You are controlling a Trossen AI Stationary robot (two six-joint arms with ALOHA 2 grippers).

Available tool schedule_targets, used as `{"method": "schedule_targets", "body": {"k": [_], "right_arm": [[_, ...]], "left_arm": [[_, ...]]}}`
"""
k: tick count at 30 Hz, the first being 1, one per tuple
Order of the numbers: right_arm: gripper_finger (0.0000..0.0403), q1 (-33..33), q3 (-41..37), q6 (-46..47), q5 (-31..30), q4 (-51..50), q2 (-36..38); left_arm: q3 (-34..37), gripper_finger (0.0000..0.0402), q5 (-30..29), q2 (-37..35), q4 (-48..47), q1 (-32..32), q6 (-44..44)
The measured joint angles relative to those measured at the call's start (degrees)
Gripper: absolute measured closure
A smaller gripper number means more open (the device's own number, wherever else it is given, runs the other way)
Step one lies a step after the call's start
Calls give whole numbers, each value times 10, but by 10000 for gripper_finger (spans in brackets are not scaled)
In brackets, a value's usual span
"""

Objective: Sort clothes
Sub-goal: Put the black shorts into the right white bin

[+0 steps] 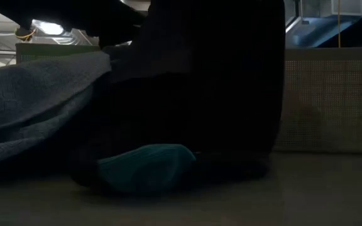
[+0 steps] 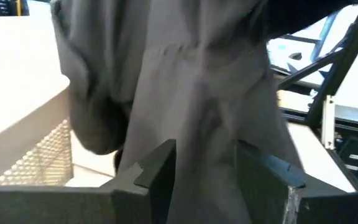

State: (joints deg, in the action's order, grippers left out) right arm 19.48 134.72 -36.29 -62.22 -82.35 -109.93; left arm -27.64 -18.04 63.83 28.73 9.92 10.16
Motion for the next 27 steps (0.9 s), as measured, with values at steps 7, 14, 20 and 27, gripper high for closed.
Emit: {"method": "schedule_targets", "body": {"k": [7,14,20,27], "right_arm": [[386,0,0,-7,-64,0,43],[386,0,0,-46,-148,24,102],[386,0,0,-95,-200,79,155],[386,-23,0,-137,-261,117,212]], "left_arm": [[0,249,-1,1,-30,-15,-13],[0,249,-1,1,-43,-22,-12],[0,249,-1,1,-42,-22,-12],[0,249,-2,1,-42,-22,-12]]}}
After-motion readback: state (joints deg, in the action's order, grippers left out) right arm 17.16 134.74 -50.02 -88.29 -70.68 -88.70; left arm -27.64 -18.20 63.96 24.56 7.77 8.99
